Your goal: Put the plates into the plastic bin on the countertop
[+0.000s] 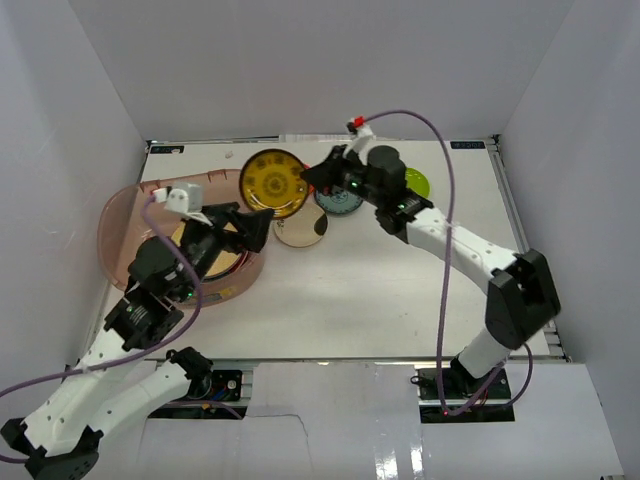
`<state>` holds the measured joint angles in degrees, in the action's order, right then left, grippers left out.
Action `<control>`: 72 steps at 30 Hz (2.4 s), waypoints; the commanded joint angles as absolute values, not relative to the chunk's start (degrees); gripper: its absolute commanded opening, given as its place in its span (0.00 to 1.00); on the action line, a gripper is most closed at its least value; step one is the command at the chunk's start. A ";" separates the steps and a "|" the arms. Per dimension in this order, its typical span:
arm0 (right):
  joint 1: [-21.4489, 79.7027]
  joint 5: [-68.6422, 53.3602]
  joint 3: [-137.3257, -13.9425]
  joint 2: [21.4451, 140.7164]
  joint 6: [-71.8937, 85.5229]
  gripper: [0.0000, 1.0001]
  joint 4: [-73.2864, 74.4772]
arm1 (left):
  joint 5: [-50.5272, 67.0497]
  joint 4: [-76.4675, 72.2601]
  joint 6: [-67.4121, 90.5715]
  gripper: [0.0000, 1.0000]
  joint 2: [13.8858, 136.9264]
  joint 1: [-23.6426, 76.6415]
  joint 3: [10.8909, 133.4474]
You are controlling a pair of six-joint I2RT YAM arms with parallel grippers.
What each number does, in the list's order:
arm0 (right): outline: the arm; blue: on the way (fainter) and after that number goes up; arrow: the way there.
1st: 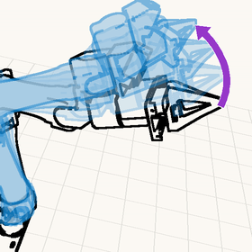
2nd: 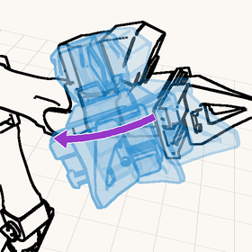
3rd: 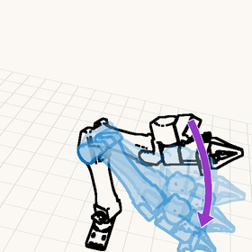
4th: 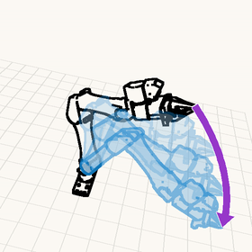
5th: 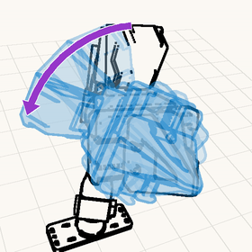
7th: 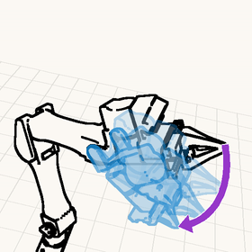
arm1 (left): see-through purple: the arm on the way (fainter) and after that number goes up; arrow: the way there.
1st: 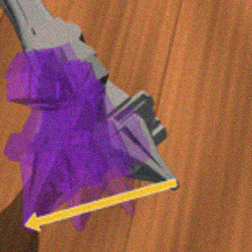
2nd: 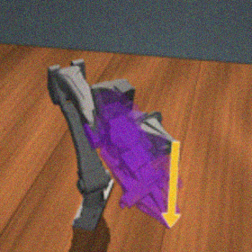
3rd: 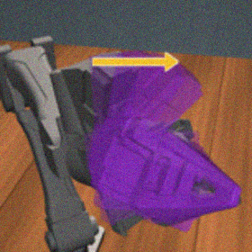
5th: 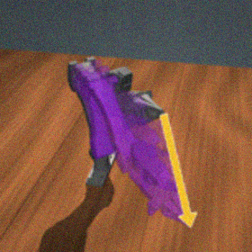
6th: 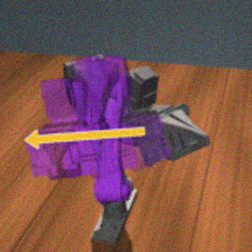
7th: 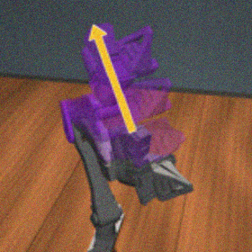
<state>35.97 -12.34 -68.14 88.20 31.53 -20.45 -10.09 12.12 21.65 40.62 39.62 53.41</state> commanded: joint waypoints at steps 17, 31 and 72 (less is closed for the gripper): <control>54.76 -1.76 -127.80 135.88 17.40 0.32 4.93 | -34.63 11.07 12.30 0.98 26.02 39.73 43.86; 43.78 -1.67 -87.33 107.59 23.45 0.12 -10.99 | -30.41 12.21 14.94 0.98 28.12 39.64 41.92; 39.54 2.46 -66.51 90.16 30.86 0.08 -22.77 | -31.11 10.72 14.94 0.98 25.76 35.51 41.05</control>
<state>35.24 -0.14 -60.31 88.31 36.56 -23.35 -29.61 11.68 14.46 27.35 36.62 41.65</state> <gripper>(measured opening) 0.089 0.979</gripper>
